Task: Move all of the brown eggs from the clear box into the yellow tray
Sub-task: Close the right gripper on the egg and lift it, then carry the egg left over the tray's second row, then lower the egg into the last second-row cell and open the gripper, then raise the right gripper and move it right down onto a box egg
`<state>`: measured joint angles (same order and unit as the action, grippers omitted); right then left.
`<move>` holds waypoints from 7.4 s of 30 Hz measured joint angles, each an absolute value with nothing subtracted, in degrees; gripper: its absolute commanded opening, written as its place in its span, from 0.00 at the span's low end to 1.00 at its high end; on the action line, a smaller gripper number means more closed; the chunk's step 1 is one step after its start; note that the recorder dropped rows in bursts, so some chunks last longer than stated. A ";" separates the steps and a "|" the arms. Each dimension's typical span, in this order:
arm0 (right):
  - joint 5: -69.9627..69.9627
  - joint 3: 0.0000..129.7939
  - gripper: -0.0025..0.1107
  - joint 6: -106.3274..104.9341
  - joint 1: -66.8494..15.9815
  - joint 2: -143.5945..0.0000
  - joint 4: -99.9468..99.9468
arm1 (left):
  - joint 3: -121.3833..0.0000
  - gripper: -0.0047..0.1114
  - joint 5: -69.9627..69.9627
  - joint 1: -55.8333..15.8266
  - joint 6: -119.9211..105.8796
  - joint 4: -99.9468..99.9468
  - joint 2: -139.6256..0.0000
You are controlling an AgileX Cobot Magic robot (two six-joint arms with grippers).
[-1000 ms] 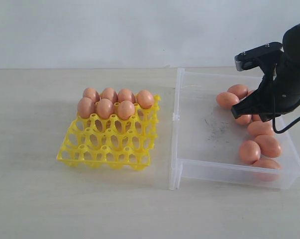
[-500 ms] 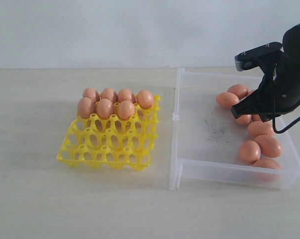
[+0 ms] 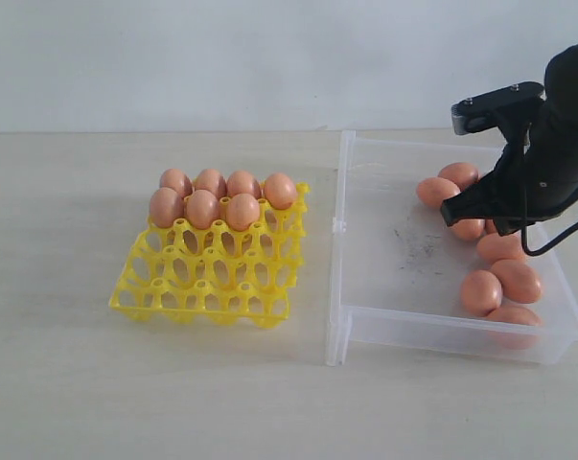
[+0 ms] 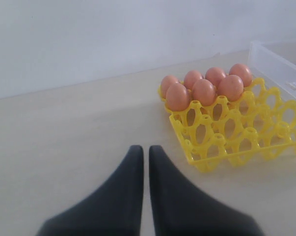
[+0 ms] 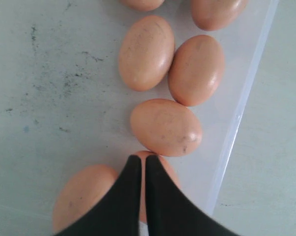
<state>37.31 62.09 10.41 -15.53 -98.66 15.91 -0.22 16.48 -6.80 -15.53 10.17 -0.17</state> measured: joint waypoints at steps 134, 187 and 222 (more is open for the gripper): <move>-56.23 63.57 0.02 23.60 -25.25 -127.55 31.75 | -0.22 0.07 16.48 -6.80 -15.53 10.17 -0.17; -54.06 67.94 0.44 32.66 -25.25 -129.67 31.99 | -0.22 0.07 16.48 -6.80 -15.53 10.17 -0.17; 53.95 67.94 0.60 0.83 -12.41 -101.77 -8.19 | -0.22 0.07 16.48 -6.80 -15.53 10.17 -0.17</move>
